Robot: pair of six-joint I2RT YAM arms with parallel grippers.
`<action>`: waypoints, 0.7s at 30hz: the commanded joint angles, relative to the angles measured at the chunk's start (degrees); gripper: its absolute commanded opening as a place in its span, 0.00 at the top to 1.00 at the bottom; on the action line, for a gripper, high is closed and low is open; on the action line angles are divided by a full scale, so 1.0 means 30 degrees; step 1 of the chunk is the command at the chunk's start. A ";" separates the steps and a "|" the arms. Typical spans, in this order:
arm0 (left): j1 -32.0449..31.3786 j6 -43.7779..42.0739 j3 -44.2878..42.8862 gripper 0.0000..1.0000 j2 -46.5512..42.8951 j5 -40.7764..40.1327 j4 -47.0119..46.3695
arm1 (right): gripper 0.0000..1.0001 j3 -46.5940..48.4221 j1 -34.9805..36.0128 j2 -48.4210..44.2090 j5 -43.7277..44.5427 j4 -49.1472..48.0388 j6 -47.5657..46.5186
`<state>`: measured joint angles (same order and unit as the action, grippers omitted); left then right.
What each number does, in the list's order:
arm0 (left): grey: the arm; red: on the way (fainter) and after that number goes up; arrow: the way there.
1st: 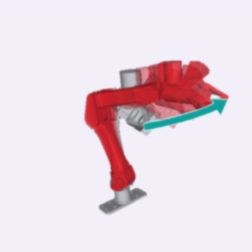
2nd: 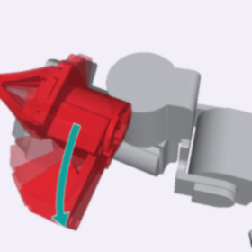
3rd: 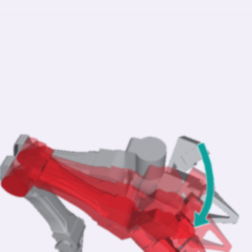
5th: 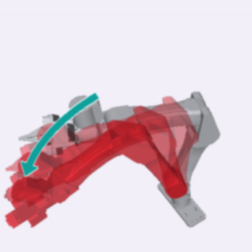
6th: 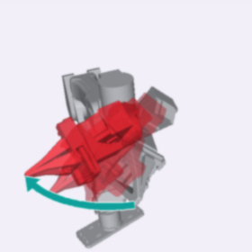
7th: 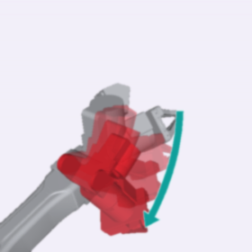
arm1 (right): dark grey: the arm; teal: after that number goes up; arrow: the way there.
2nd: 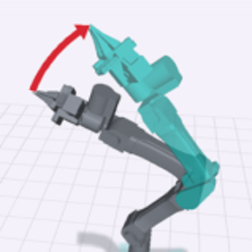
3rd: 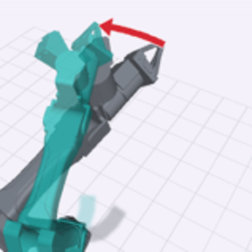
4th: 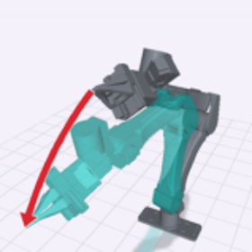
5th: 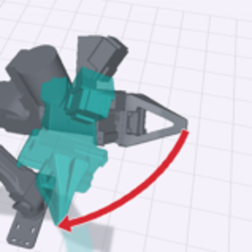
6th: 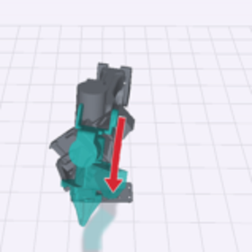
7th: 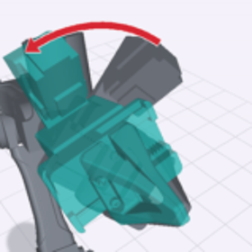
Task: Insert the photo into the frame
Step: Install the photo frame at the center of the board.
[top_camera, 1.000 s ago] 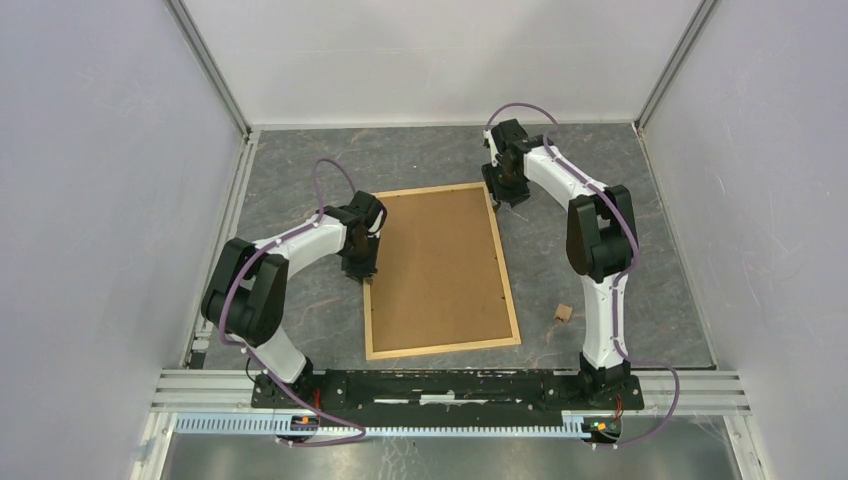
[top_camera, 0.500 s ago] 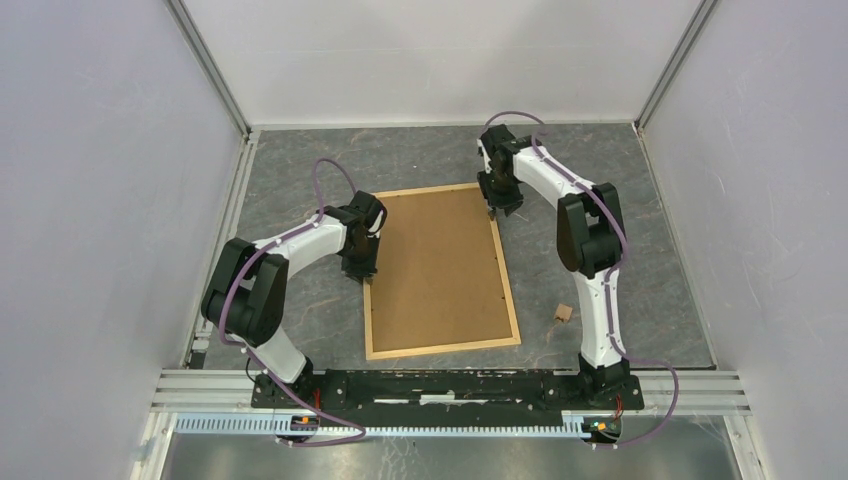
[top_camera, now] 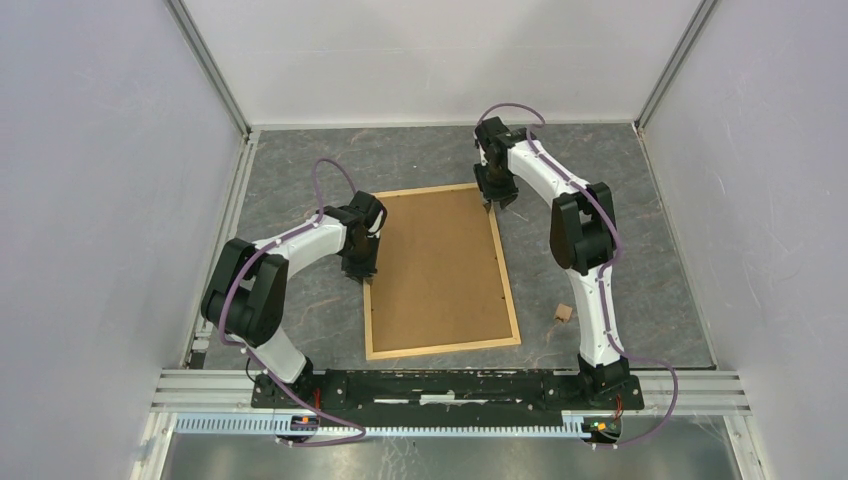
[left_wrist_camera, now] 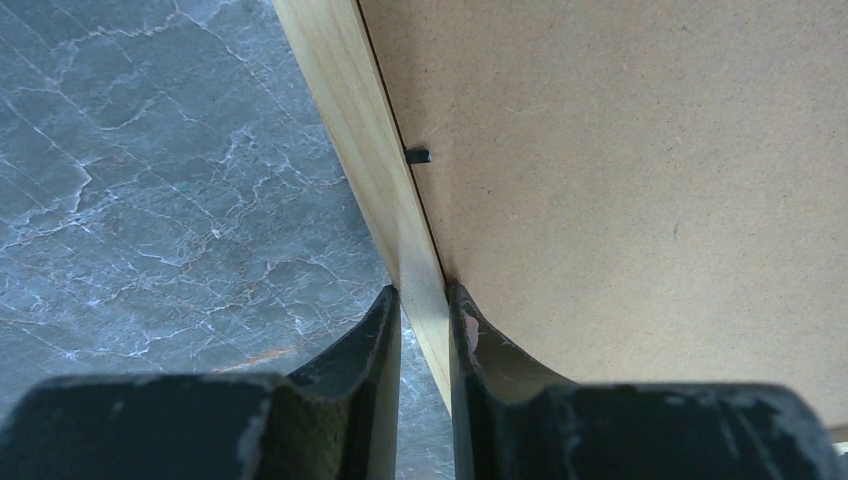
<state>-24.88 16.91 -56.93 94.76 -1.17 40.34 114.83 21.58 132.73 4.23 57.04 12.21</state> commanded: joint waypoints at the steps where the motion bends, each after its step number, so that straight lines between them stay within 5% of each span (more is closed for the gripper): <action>1: -0.0143 -0.0919 0.0167 0.98 -0.0501 0.0274 0.0731 | 0.55 0.1197 -0.0079 -0.0326 0.0384 0.0341 0.0290; 21: -0.0145 -0.0948 0.0165 0.98 -0.0449 0.0185 0.0743 | 0.58 -0.0658 -0.0278 0.0256 0.0946 -0.0608 0.0239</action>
<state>-24.88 16.91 -56.93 94.76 -1.17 40.38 113.43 21.41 132.70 4.62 56.71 12.38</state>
